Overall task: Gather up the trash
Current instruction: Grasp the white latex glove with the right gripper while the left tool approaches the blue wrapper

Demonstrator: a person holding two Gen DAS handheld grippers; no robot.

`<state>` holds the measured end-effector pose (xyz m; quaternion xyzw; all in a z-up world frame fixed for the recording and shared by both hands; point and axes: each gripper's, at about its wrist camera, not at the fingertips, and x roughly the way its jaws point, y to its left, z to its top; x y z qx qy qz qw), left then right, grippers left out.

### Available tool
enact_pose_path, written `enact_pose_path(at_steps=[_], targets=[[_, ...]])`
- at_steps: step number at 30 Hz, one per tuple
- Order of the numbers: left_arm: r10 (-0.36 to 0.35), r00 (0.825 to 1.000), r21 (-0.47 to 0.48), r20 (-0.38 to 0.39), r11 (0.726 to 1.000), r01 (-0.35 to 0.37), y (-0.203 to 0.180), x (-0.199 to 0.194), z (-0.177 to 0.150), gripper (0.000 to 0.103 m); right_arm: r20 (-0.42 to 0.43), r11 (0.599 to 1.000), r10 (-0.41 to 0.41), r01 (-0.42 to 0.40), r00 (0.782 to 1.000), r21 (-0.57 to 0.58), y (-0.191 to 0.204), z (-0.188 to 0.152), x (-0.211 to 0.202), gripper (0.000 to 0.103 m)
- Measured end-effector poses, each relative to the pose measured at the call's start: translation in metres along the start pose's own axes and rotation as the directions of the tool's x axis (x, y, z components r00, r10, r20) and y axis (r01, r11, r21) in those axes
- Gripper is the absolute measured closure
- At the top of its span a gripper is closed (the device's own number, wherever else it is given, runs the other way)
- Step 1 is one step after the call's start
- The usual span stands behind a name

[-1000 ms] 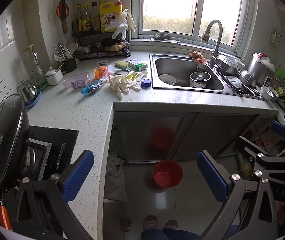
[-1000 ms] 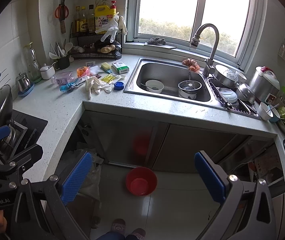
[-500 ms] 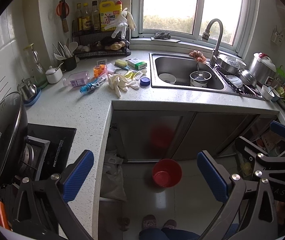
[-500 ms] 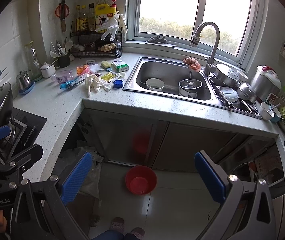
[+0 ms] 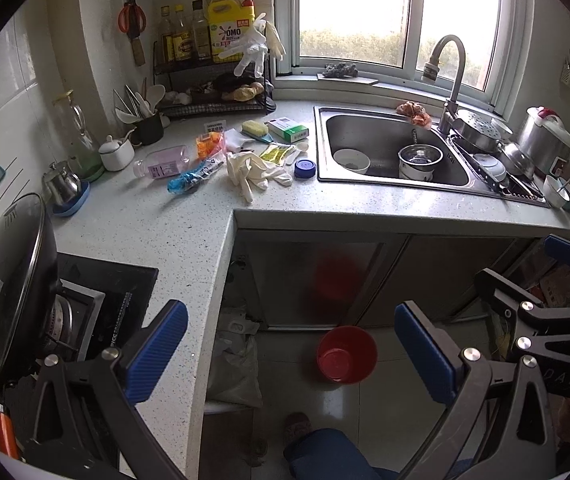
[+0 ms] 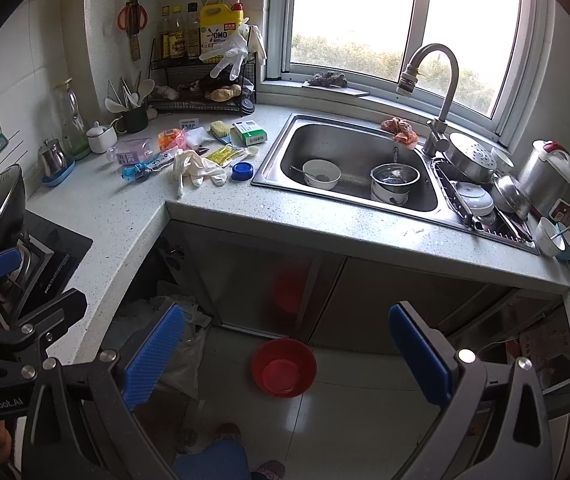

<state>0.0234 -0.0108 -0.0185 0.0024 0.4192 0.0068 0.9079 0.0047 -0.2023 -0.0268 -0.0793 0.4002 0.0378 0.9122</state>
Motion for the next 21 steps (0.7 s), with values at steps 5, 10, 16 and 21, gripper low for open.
enact_pose_path(at_steps=[5,10,16,21], targets=[[0.03,0.999,-0.036,0.014,0.999,-0.03,0.017,0.031,0.031,0.0,0.003,0.999,0.017,-0.017,1.0,-0.038,0.006,0.031,0.031,0.0],[0.083,0.996,-0.063,0.038,0.995,-0.08,0.044,0.074,0.074,0.0,0.008,0.996,0.043,-0.042,0.999,-0.073,0.018,0.075,0.076,0.0],[0.067,0.995,-0.092,-0.078,0.993,-0.074,0.107,0.146,0.134,0.0,-0.042,0.989,0.077,-0.081,0.996,-0.122,0.049,0.138,0.144,0.0],[0.071,0.986,-0.112,-0.149,0.99,-0.088,0.156,0.202,0.166,0.0,-0.094,0.973,0.118,-0.134,0.989,-0.189,0.083,0.175,0.197,0.0]])
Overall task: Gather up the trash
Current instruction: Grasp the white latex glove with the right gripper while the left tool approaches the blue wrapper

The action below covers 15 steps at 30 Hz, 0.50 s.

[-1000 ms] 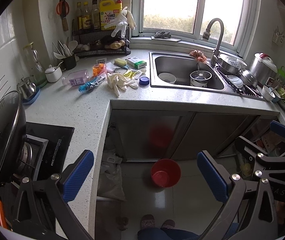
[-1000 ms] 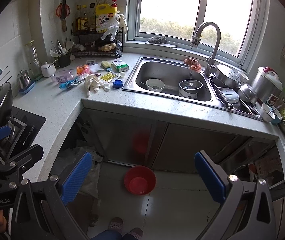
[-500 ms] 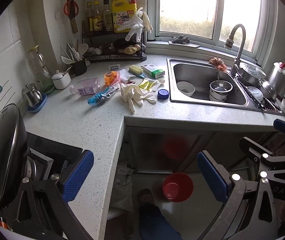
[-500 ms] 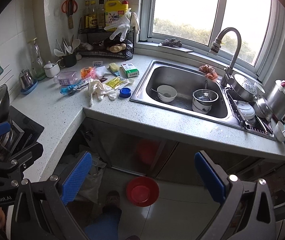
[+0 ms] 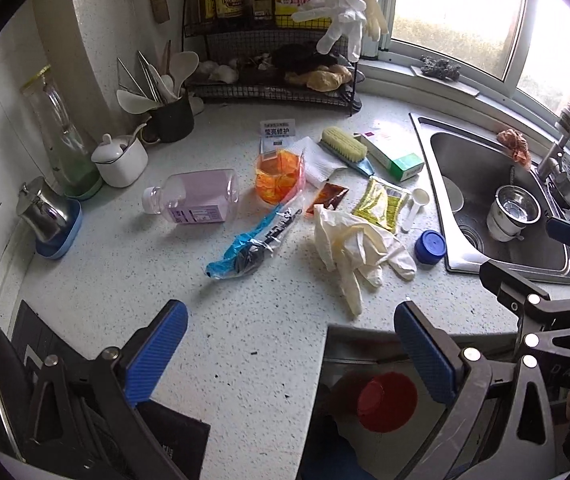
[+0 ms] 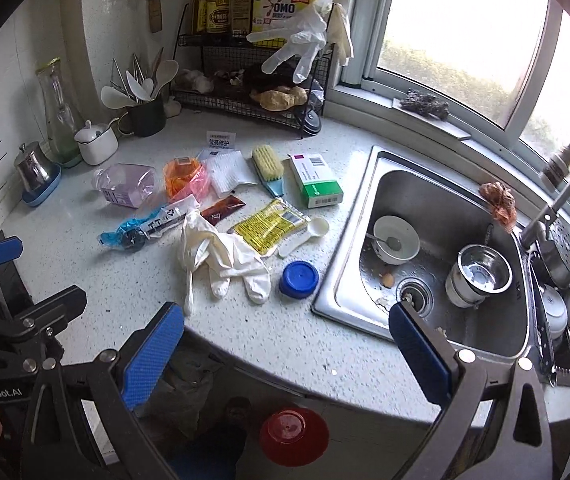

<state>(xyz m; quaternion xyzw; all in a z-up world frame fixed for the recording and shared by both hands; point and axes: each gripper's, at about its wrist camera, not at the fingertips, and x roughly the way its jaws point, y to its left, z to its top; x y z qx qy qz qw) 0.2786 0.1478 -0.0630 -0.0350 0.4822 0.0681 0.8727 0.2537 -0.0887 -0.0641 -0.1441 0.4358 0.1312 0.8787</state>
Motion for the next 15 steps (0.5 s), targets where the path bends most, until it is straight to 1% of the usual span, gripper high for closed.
enact_pose_path(at_steps=[3,7,8,9,13,15], targets=[[0.009,0.999,-0.02,-0.047,1.0,-0.01,0.019,0.03,0.014,0.0,-0.039,0.998,0.036,-0.038,0.999,-0.055,0.013,0.021,0.034,0.0],[0.017,0.994,-0.05,-0.106,0.999,-0.022,0.042,0.067,0.02,0.0,-0.102,0.988,0.079,-0.092,0.992,-0.123,0.029,0.038,0.074,0.001],[0.015,0.992,-0.061,-0.124,0.998,-0.023,0.047,0.075,0.021,0.0,-0.12,0.985,0.093,-0.109,0.989,-0.136,0.034,0.039,0.082,0.007],[0.015,0.99,-0.07,-0.139,0.997,-0.025,0.053,0.083,0.02,0.0,-0.144,0.981,0.102,-0.123,0.984,-0.148,0.037,0.042,0.092,0.01],[0.04,0.982,-0.083,-0.186,0.995,-0.056,0.066,0.105,0.017,0.0,-0.236,0.969,0.126,-0.17,0.964,-0.179,0.052,0.044,0.124,0.014],[0.047,0.978,-0.087,-0.202,0.994,-0.065,0.071,0.113,0.014,0.0,-0.267,0.964,0.135,-0.188,0.954,-0.187,0.058,0.043,0.136,0.023]])
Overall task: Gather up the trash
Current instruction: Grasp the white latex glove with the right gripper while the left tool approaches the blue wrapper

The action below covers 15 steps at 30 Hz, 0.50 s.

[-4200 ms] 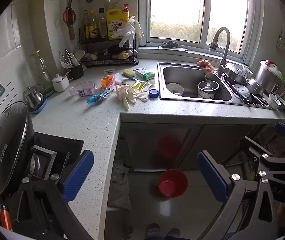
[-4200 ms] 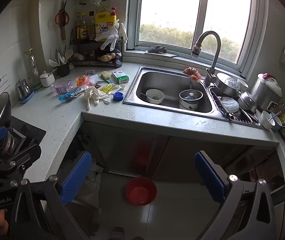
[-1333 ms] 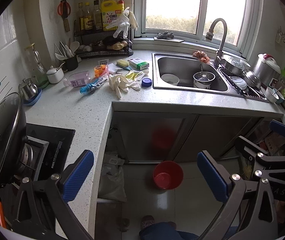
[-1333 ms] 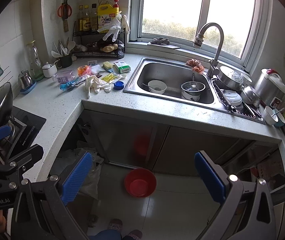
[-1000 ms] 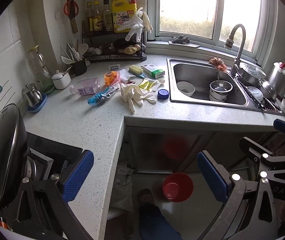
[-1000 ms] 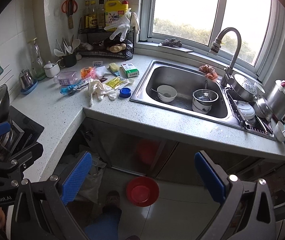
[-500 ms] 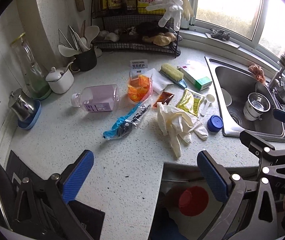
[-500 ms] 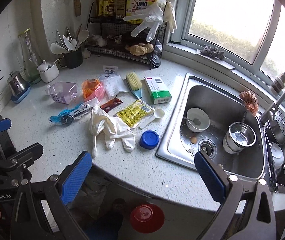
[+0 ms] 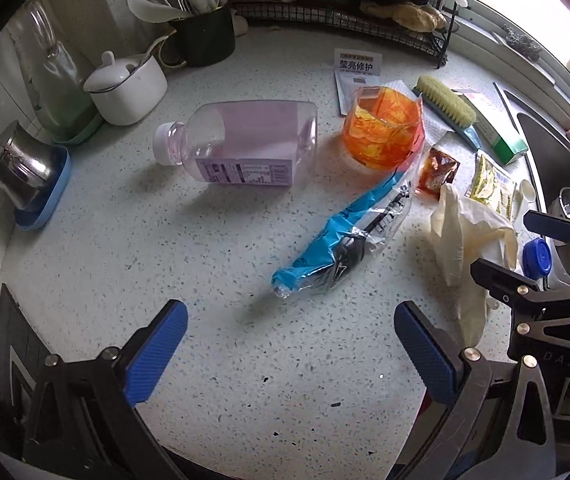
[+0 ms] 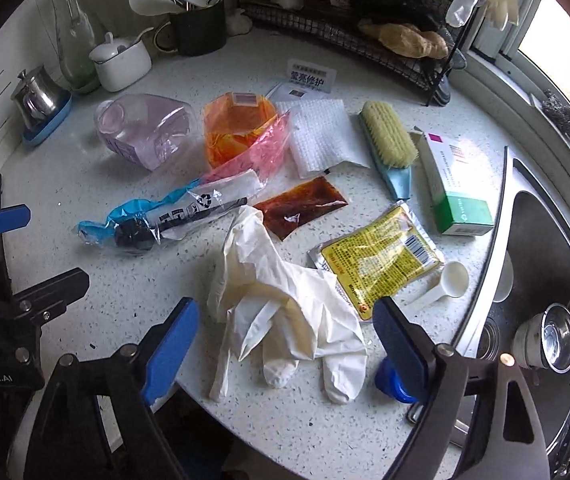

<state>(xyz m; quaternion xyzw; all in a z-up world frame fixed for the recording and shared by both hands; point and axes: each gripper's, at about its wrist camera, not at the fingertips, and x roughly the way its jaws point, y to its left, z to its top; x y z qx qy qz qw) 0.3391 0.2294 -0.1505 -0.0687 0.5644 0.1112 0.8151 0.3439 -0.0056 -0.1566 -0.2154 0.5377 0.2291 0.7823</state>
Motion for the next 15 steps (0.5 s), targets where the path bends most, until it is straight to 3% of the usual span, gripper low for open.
enact_pose_path(at_steps=[4,6,10,12,15], targets=[[0.019,0.999,0.007,-0.026,1.0,-0.019,0.004,0.013,-0.001,0.0,-0.067,1.0,0.018,-0.019,0.998,-0.021,0.005,0.0,0.02,0.036],[0.031,0.999,0.02,-0.036,0.999,-0.031,0.003,0.016,-0.002,0.0,-0.084,1.0,0.015,-0.017,0.996,-0.022,0.005,-0.001,0.025,0.052],[0.01,0.999,0.04,-0.039,0.999,-0.009,-0.001,0.014,-0.004,0.0,-0.061,0.999,0.048,-0.049,0.997,-0.004,0.002,-0.004,0.018,0.067],[0.007,0.999,0.053,-0.038,0.999,-0.005,-0.004,0.012,-0.003,0.0,-0.052,0.998,0.059,-0.059,0.997,0.001,0.0,-0.007,0.012,0.085],[0.001,1.0,0.077,-0.03,0.997,0.002,-0.009,0.008,0.004,0.0,-0.041,0.997,0.073,-0.072,0.996,0.032,-0.007,-0.011,0.001,0.096]])
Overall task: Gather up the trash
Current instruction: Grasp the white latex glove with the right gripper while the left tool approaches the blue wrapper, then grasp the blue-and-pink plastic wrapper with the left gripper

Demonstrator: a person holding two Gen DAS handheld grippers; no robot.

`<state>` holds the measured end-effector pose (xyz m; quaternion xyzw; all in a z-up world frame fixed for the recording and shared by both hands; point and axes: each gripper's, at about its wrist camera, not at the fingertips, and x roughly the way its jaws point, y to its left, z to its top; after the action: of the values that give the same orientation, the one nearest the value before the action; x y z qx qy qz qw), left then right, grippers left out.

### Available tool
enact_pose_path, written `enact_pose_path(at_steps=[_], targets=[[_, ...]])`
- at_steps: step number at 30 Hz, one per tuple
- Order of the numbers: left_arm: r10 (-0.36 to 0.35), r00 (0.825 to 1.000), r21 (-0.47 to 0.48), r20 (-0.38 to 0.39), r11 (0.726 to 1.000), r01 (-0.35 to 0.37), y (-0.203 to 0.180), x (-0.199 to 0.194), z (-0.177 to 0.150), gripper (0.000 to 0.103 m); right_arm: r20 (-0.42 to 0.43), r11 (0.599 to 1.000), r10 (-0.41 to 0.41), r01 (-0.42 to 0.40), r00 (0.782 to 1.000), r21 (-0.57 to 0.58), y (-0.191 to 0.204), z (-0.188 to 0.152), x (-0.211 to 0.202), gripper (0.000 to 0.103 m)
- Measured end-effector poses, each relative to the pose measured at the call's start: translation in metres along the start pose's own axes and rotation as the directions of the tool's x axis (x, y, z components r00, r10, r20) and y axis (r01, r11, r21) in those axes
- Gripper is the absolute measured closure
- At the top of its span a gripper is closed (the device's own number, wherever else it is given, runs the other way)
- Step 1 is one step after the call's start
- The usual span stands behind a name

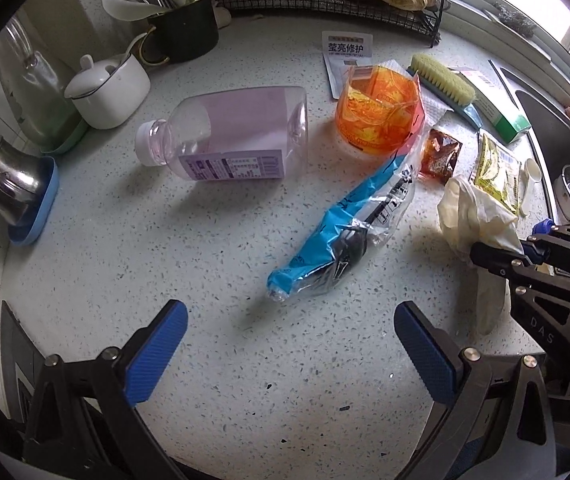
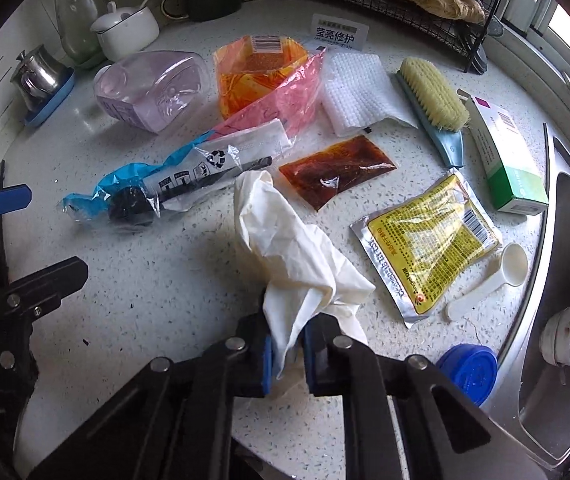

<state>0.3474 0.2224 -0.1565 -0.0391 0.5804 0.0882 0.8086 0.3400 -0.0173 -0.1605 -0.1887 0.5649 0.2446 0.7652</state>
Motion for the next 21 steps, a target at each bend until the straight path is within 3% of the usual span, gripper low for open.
enact_pose_path(at_steps=[11,16,21], targets=[[-0.094,0.995,0.075,-0.02,0.993,0.095,-0.007,0.012,0.041,0.0,0.017,0.987,0.064,-0.066,0.998,0.145,-0.017,-0.006,-0.027,0.099],[-0.072,0.995,0.141,-0.069,0.987,0.081,-0.017,0.04,0.052,0.0,-0.009,0.975,0.079,-0.075,0.997,0.211,-0.032,-0.003,-0.012,0.098],[-0.081,0.992,0.148,-0.1,0.984,0.095,-0.021,0.058,0.055,0.0,-0.015,0.972,0.09,-0.084,0.996,0.221,-0.03,0.0,-0.01,0.098]])
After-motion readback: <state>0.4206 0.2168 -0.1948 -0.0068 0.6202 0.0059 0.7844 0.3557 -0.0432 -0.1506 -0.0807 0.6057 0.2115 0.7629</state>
